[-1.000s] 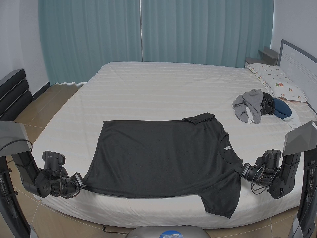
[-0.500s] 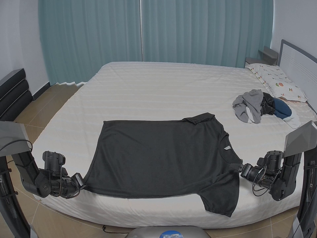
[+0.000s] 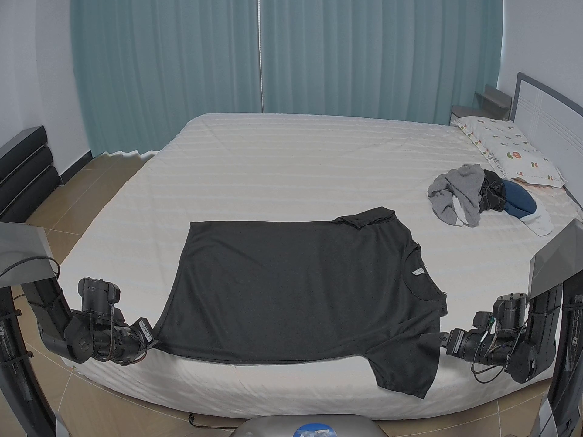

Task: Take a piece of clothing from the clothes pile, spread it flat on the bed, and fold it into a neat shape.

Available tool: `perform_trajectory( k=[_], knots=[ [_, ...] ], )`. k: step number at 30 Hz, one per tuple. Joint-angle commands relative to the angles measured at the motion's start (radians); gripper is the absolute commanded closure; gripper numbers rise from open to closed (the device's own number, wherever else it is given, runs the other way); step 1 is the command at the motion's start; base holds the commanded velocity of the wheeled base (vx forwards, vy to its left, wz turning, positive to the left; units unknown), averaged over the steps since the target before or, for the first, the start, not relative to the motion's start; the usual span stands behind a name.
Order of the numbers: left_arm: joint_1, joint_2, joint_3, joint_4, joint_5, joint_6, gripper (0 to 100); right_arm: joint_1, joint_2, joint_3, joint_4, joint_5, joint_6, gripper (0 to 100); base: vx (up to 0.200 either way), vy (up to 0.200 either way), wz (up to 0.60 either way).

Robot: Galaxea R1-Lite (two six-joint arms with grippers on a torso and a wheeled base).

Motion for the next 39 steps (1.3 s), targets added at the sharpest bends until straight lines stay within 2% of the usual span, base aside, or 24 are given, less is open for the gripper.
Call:
perform_trajectory(
  k=[1,14,15,22,35,39],
  knots=[
    [0.0,0.002,0.0,0.001,0.0,-0.001,100,0.028,0.046,0.001,-0.017,0.009,0.008,0,0.0,0.0,0.0],
    [0.0,0.002,-0.002,0.002,0.0,-0.001,100,0.044,0.054,-0.022,-0.035,0.01,0.016,0,0.0,0.0,0.0],
    [0.0,0.002,-0.002,0.002,0.0,-0.001,100,0.044,0.054,-0.022,-0.035,0.01,0.016,100,0.0,0.0,0.0],
    [0.0,0.002,-0.002,0.002,0.0,-0.001,100,0.01,0.02,0.02,-0.035,0.003,0.003,100,0.0,0.0,0.0],
    [0.016,-0.04,0.018,0.002,0.009,0.016,100,-0.004,-0.081,0.135,-0.03,0.001,-0.032,100,0.0,0.0,0.0],
    [0.031,-0.06,0.023,0.007,0.009,0.033,100,-0.013,-0.121,0.135,0.029,0.0,-0.037,100,0.0,0.0,0.0]
  ],
)
